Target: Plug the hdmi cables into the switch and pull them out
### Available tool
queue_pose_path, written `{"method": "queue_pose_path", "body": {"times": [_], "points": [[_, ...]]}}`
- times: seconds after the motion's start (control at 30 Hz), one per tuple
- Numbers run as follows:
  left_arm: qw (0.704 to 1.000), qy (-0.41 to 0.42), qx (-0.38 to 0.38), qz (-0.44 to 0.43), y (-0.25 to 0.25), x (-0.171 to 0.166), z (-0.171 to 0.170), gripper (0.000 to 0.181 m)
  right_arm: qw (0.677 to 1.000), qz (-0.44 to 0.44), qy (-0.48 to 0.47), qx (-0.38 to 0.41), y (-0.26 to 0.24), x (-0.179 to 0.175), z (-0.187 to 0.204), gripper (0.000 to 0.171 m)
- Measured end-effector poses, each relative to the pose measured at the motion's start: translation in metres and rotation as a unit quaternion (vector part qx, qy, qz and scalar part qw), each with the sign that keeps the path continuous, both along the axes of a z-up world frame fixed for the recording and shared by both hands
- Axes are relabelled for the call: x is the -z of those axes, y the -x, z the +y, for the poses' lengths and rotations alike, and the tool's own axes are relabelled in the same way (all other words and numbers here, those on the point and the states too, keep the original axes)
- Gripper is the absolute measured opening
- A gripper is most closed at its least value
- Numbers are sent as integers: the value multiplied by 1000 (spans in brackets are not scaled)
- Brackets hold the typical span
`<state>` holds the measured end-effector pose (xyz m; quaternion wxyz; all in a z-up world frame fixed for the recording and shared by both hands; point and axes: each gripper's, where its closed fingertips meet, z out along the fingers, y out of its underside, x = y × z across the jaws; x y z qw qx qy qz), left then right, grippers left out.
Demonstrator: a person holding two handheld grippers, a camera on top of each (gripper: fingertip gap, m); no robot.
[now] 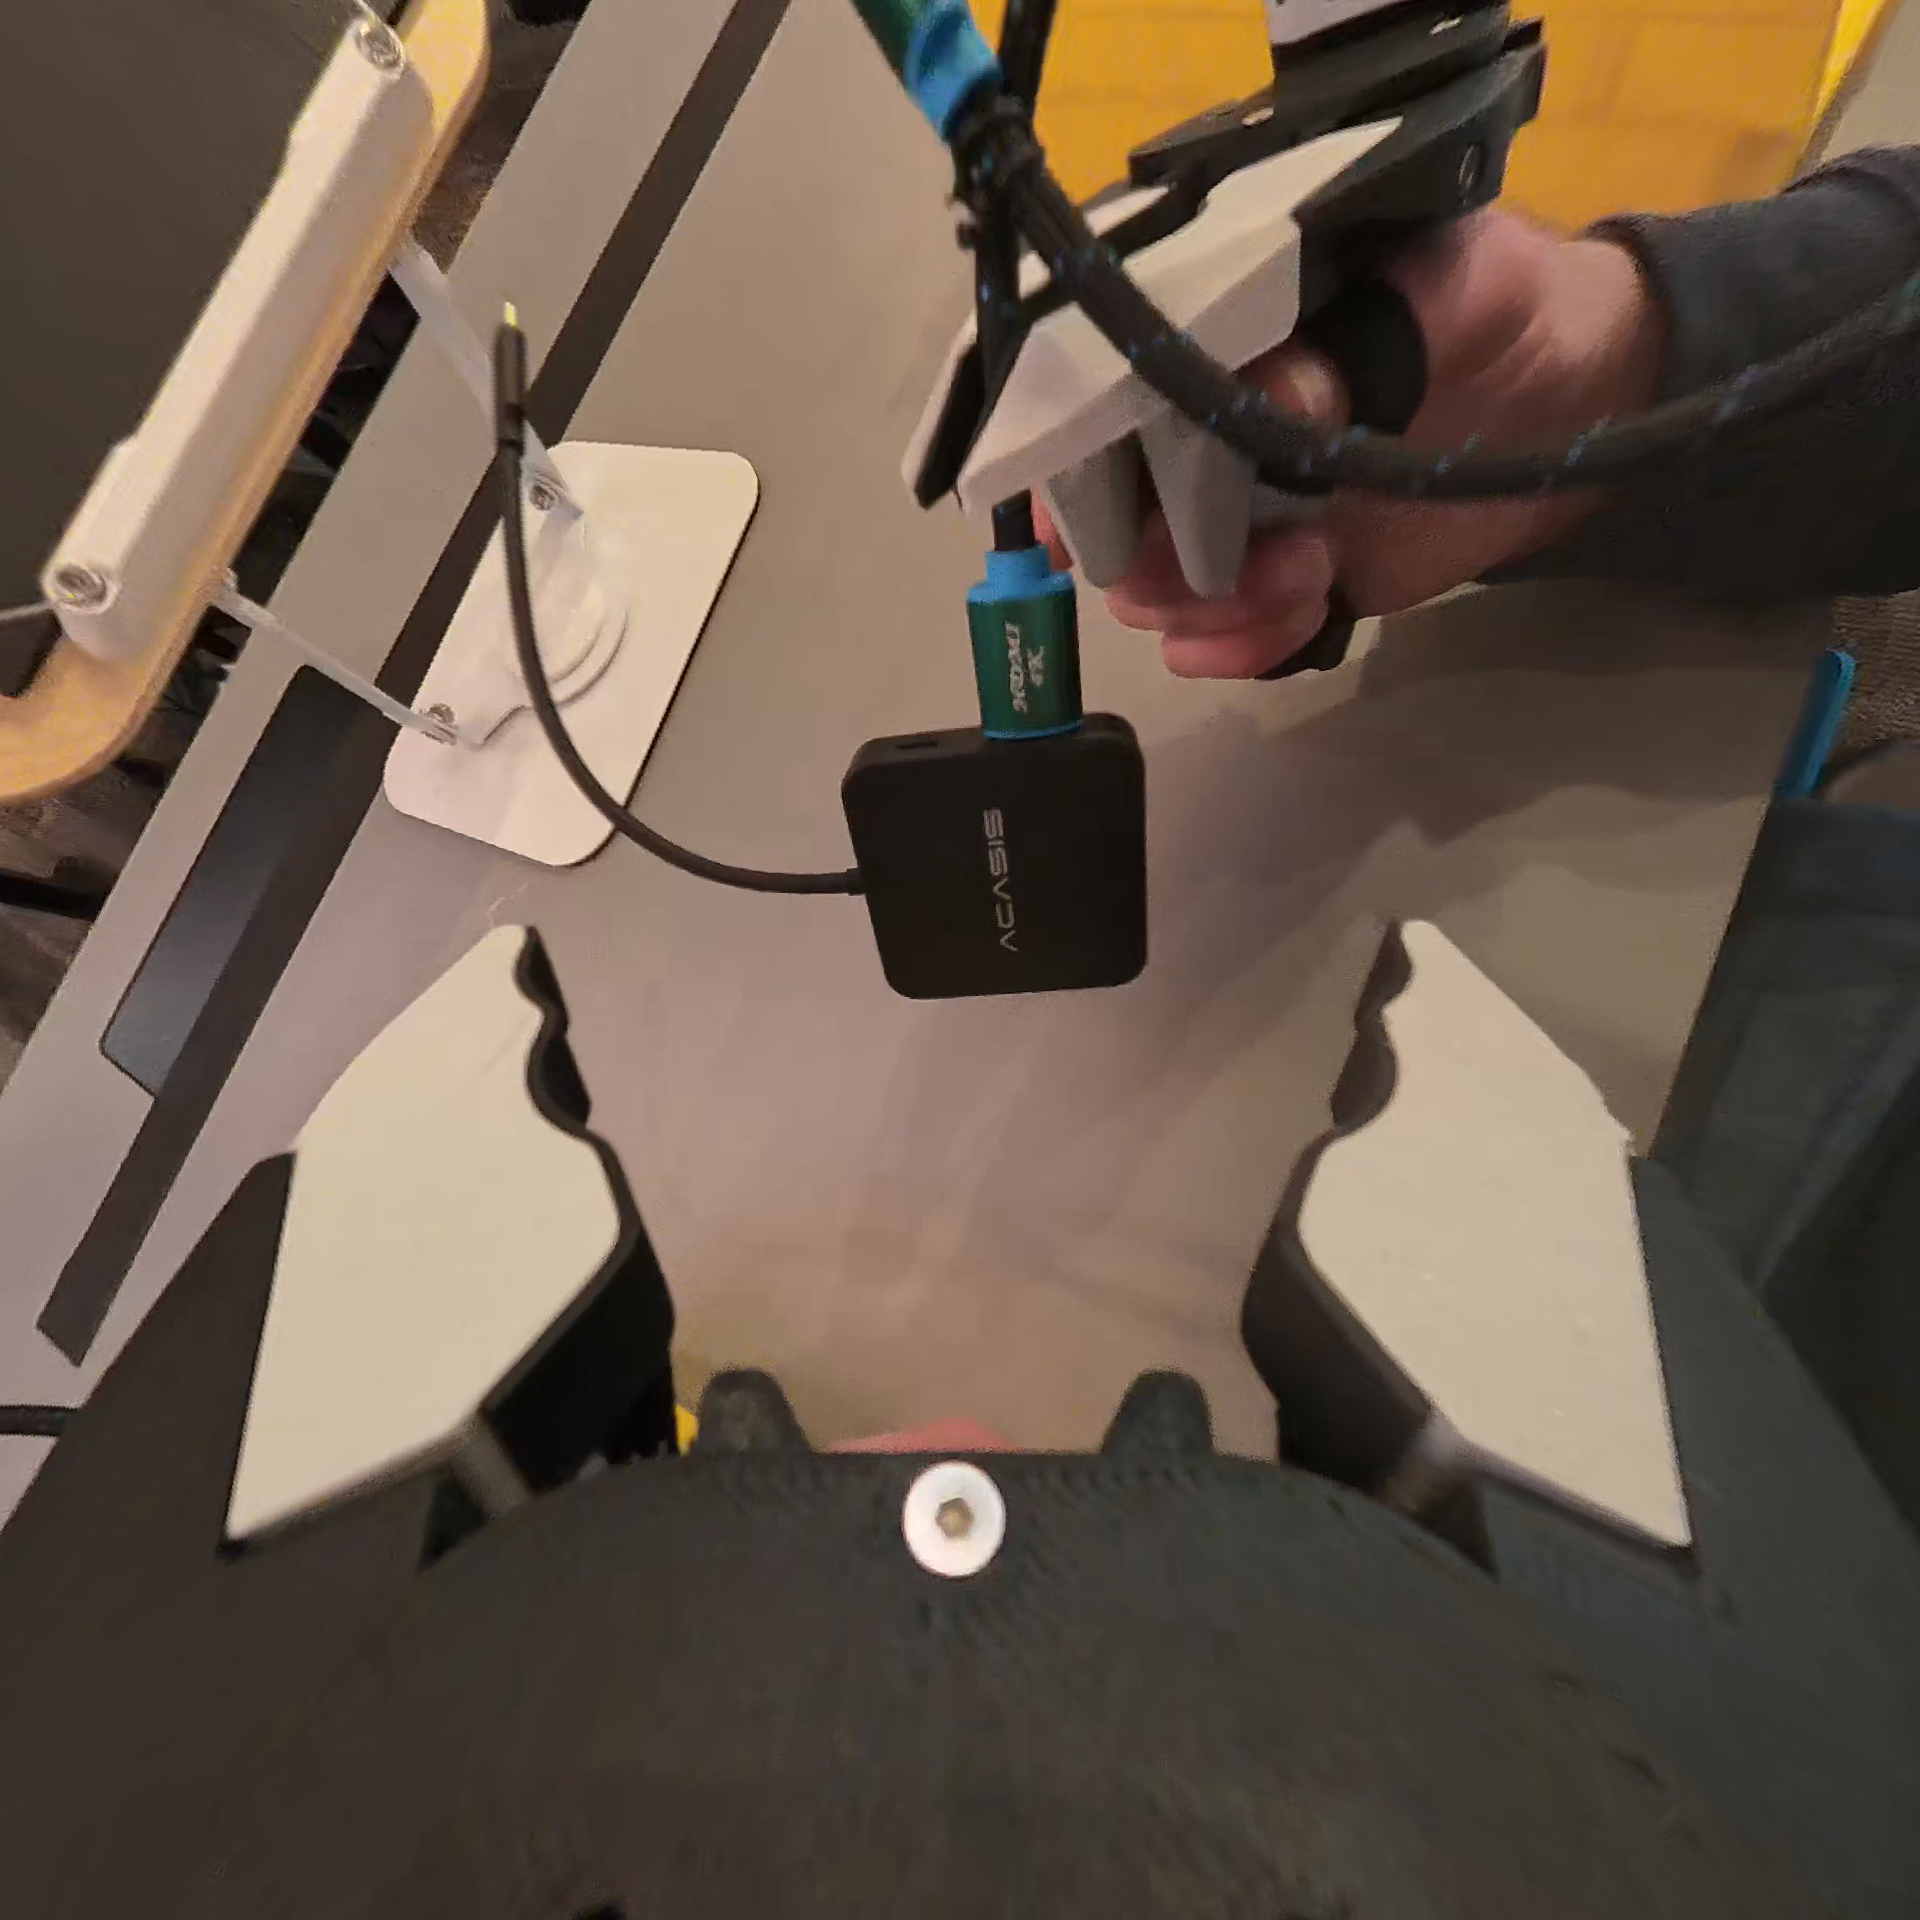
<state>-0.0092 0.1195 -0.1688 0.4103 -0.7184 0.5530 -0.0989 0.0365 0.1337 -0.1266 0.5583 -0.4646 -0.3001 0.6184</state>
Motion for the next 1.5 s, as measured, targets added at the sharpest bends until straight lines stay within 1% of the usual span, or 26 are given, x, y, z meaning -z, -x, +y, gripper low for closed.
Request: {"method": "queue_pose_path", "body": {"times": [0.07, 0.13, 0.2, 0.27, 0.33, 0.43, 0.53, 0.63, 0.73, 0.77, 0.83, 0.87, 0.97, 1.03, 1.13, 1.3, 1.5], "points": [[1000, 4, -6, -11, -5, 12, -2, 146, 1000, 22, 9, -13, -1, -3, -2, 3], [1000, 6, -1, -17, -14, 22, -5, 146, 999, 26, 7, -18, 2, -4, -5, 3], [1000, -15, 4, -17, -22, 26, -6, 143, 1000, 21, -5, -20, 6, -4, -9, 3], [999, -34, 11, -16, -31, 30, -6, 134, 999, 18, -14, -24, 10, -4, -14, 3], [999, -46, 0, 0, -32, 38, 0, 121, 999, 21, -23, -35, 14, -5, -20, 4], [1000, -24, -3, -3, -31, 47, 2, 91, 998, 14, -41, -43, 18, -5, -29, 4], [1000, -19, -3, 22, -27, 54, 2, 89, 998, 4, -54, -42, 22, -1, -32, 4], [1000, -5, 10, 22, -25, 50, -1, 89, 998, 3, -59, -38, 20, -1, -31, 4], [999, 0, 18, 47, -18, 49, -2, 88, 996, -22, -77, -28, 20, 4, -29, 5], [998, 6, 21, 59, -15, 50, -4, 88, 996, -34, -84, -23, 20, 7, -28, 9], [997, 19, 37, 70, -12, 48, -9, 88, 994, -49, -92, -15, 21, 10, -26, 28], [996, 29, 45, 71, -11, 47, -12, 88, 993, -60, -98, -28, 22, 13, -30, 32], [994, 62, 61, 68, -8, 43, -20, 87, 984, -108, -131, -55, 28, 25, -39, 35], [991, 88, 77, 57, -7, 42, -26, 87, 979, -124, -139, -83, 33, 29, -48, 38], [987, 115, 102, 52, -7, 40, -34, 87, 974, -138, -148, -97, 42, 31, -52, 36], [980, 141, 127, 54, -5, 42, -43, 87, 968, -129, -156, -146, 51, 31, -65, 20], [972, 169, 155, 51, -2, 47, -52, 87, 961, -140, -168, -166, 53, 39, -73, 19]]}}
